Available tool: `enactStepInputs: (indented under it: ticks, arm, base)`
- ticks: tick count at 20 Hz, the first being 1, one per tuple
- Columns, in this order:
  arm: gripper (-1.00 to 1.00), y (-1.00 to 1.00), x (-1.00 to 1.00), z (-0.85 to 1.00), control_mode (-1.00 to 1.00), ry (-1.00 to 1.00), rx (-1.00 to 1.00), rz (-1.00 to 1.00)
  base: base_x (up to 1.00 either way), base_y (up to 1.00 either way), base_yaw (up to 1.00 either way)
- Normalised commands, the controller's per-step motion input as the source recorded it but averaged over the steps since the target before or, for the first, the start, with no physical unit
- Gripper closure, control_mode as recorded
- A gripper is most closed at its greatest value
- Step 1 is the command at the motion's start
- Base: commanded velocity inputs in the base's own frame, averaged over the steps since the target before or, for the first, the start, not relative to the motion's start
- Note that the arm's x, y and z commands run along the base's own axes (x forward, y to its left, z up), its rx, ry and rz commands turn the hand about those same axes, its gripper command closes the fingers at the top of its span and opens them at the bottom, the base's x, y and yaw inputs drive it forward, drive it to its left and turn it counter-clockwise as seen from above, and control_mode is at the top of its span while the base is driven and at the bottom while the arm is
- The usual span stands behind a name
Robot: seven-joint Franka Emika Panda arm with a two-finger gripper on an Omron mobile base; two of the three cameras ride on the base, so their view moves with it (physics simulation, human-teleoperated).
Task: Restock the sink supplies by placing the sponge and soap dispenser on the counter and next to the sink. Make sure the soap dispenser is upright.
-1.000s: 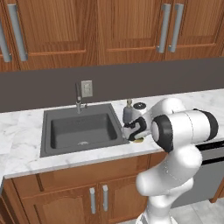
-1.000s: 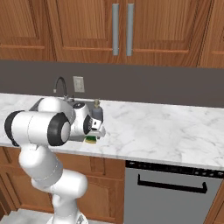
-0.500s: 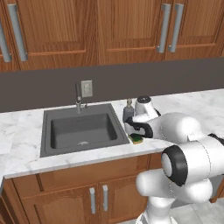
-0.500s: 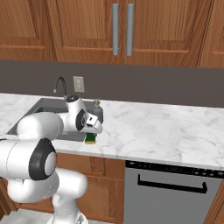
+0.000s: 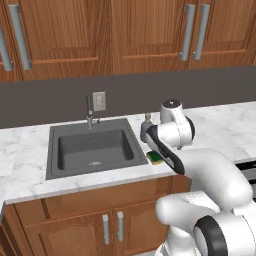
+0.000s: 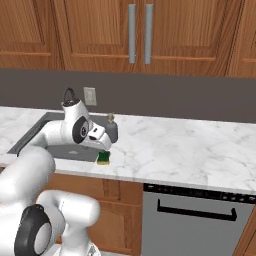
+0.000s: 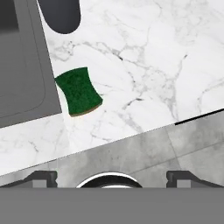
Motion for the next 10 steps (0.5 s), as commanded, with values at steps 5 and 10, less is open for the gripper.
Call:
enactStepInputs:
  ticks: [5, 10]
  arm:
    - [-1.00, 0.00, -0.54, 0.53, -1.00, -0.01, 0.00, -0.09]
    - [-1.00, 0.00, -0.33, 0.19, -1.00, -0.01, 0.00, -0.04]
  base:
    - [0.00, 0.00, 0.00]
    - [0.00, 0.00, 0.00]
